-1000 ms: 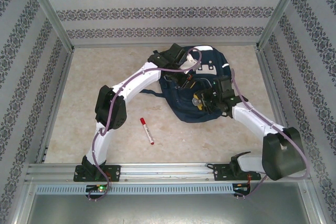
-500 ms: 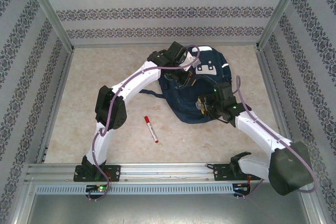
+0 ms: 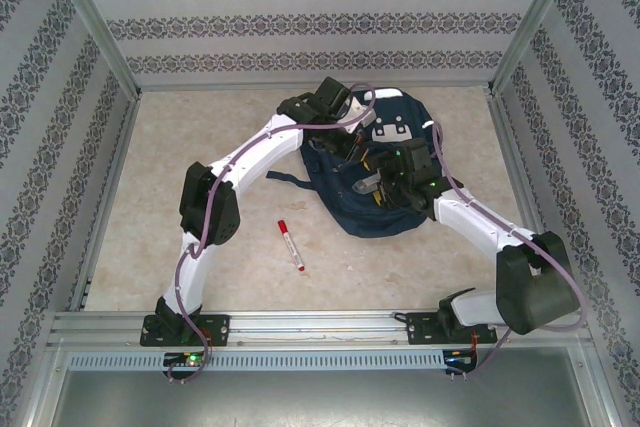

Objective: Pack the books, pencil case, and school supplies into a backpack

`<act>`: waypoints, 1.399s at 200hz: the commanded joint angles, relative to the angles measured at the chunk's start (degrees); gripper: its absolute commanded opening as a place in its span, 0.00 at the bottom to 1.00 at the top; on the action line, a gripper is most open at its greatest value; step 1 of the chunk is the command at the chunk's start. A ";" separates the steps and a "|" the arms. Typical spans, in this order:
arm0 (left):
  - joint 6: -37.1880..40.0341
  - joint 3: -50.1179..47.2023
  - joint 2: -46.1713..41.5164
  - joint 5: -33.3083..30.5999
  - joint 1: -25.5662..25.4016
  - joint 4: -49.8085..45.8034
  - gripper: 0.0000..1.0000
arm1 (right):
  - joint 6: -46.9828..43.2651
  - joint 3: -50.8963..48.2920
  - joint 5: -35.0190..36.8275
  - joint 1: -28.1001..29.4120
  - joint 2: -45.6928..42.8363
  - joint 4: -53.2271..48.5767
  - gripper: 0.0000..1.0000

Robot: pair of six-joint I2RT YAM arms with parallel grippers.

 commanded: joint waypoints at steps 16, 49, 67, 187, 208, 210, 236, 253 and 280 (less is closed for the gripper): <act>1.18 1.65 -3.82 3.82 -1.39 -0.88 0.00 | -0.85 -3.28 0.80 -1.30 -5.48 -0.27 0.78; 1.20 1.08 -4.07 3.80 -1.39 -1.04 0.00 | 0.03 -8.82 -2.56 -2.83 -9.92 0.42 0.45; 1.31 0.74 -4.18 4.07 -1.41 -1.06 0.00 | -0.43 -9.37 -2.67 -2.72 -9.90 1.68 0.28; -0.15 -0.81 -5.02 5.32 -1.52 0.16 0.00 | 3.26 -2.45 3.90 -0.34 10.11 18.79 0.05; -0.31 -1.20 -5.22 5.32 -1.70 0.69 0.00 | 5.61 -0.73 5.42 -0.38 13.85 23.59 0.05; -0.27 -1.21 -5.23 5.28 -1.73 0.66 0.00 | 6.13 -0.62 5.48 -0.35 14.22 24.19 0.05; 0.83 -1.47 -5.58 4.30 -1.74 0.37 0.00 | 9.11 1.32 4.70 0.09 18.51 32.23 0.11; 2.48 -1.48 -5.88 3.14 -1.67 -0.31 0.00 | 8.82 3.23 4.29 0.44 19.44 32.40 0.13; 4.13 -1.48 -6.20 1.75 -1.34 -0.97 0.00 | 7.95 3.95 2.80 0.32 20.10 32.87 0.16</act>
